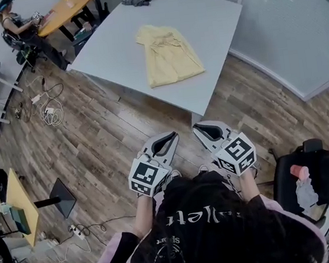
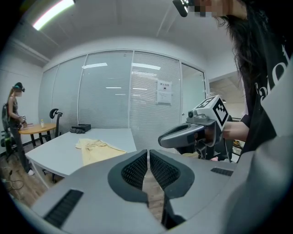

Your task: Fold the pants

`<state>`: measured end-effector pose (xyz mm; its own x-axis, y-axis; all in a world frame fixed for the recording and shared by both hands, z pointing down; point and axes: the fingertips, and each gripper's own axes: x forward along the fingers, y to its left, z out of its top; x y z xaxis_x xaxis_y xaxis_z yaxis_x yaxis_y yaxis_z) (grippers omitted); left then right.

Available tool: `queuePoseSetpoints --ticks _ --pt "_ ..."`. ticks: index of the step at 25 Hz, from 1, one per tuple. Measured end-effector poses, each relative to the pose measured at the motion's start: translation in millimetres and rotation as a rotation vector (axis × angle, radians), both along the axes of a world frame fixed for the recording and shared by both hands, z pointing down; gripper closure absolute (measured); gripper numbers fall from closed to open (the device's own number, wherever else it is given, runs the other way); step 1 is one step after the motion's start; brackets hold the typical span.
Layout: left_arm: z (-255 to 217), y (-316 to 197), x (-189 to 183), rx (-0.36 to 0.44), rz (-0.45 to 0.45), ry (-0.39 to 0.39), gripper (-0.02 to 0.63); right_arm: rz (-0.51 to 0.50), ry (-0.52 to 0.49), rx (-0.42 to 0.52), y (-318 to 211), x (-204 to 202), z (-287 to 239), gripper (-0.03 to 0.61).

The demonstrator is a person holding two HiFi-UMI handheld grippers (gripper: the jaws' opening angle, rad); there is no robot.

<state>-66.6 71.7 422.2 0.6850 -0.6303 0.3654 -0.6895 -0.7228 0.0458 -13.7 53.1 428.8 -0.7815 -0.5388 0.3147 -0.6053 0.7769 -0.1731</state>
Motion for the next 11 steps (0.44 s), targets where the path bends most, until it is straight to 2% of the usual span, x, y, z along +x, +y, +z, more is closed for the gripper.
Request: queuePoseSetpoints --ticks 11 --pt "-1.8 7.3 -28.5 -0.001 0.017 0.028 0.577 0.009 0.022 0.002 9.3 -26.4 -2.6 0.549"
